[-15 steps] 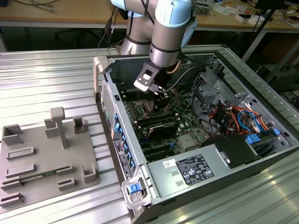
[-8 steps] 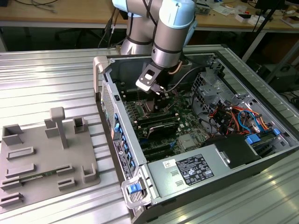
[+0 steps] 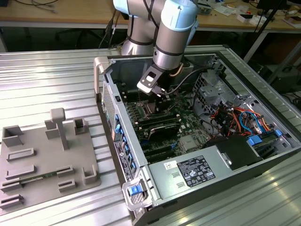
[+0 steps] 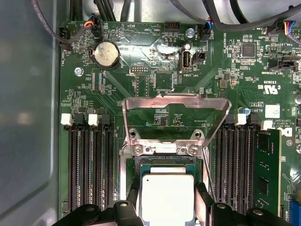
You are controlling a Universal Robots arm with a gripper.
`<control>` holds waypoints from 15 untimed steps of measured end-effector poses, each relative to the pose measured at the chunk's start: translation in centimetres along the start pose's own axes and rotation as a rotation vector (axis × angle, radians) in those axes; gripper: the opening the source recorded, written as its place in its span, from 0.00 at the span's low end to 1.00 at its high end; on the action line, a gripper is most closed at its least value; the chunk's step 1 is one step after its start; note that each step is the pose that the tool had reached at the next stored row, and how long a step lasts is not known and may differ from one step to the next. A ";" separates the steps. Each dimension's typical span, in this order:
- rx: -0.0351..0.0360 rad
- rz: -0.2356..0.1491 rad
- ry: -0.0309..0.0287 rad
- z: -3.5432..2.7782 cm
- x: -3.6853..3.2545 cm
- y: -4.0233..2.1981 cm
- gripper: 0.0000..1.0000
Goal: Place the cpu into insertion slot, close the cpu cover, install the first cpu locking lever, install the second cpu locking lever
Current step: 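Place the cpu into insertion slot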
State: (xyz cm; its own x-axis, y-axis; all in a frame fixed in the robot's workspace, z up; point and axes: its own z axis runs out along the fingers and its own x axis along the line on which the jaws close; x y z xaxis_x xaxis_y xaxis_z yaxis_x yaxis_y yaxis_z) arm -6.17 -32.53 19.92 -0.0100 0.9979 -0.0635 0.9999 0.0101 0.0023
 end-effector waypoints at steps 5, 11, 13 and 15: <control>0.0002 0.001 -0.0001 0.10 0.02 0.14 0.55; 0.0003 0.001 -0.0001 0.36 0.11 0.13 0.55; 0.0003 0.001 0.0000 0.39 0.12 0.14 0.55; 0.0003 0.001 0.0002 0.40 0.12 0.14 0.55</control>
State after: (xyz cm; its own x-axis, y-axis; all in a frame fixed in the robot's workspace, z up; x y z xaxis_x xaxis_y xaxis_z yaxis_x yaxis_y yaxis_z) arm -6.03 -32.44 19.51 -0.0094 0.9979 -0.0633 1.0000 0.0095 0.0021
